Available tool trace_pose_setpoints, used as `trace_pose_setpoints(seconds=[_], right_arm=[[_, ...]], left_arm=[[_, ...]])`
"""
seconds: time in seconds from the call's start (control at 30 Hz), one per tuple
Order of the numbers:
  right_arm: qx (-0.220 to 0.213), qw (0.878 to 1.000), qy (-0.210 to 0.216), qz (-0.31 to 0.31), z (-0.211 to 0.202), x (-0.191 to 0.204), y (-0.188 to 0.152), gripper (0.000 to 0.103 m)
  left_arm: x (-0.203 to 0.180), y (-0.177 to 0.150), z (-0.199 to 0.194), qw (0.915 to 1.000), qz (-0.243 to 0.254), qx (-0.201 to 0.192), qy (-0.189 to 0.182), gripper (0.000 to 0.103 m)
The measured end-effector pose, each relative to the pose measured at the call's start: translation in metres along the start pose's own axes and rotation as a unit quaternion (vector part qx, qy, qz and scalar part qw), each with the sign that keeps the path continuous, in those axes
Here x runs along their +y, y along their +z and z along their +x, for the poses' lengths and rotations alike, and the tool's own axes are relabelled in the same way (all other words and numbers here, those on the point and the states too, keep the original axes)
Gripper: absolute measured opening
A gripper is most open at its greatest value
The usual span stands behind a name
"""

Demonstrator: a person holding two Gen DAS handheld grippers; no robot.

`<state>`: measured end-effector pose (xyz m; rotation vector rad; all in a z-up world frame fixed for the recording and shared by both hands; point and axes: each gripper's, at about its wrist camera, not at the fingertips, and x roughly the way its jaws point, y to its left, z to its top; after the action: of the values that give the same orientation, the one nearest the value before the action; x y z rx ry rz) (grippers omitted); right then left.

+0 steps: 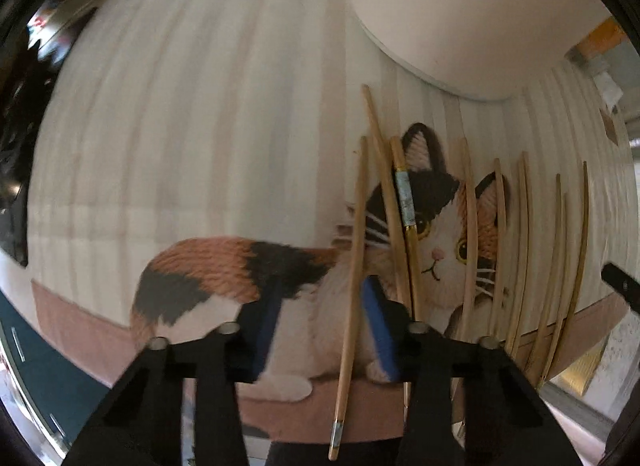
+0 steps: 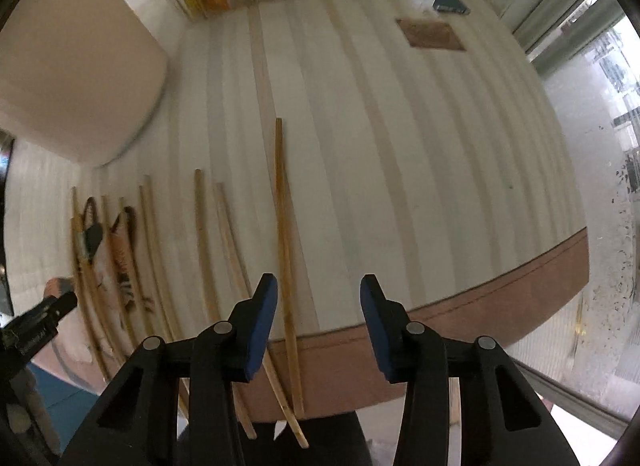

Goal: Organize utensils
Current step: 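Grasp one chopstick with the left tool while the right tool grasps another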

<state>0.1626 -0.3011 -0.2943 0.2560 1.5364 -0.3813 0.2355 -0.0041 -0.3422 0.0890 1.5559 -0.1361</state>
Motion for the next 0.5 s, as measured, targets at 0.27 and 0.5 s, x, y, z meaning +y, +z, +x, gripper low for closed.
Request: trace_pose_setpoints(seconds=[0.27,0.5], right_arm=[[0.039,0.999,-0.026,0.027,0.035,0.013,0.014,0.045],[0.062,0.996,-0.001,0.058,0.051,0.01,0.013,0.008]], left_arm=[[-0.005,0.011,-0.004,0.9999,0.01,-0.006,0.005,0.005],[0.032,0.024,-0.011,0.9988,-0.047,0.009,-0.015,0.005]])
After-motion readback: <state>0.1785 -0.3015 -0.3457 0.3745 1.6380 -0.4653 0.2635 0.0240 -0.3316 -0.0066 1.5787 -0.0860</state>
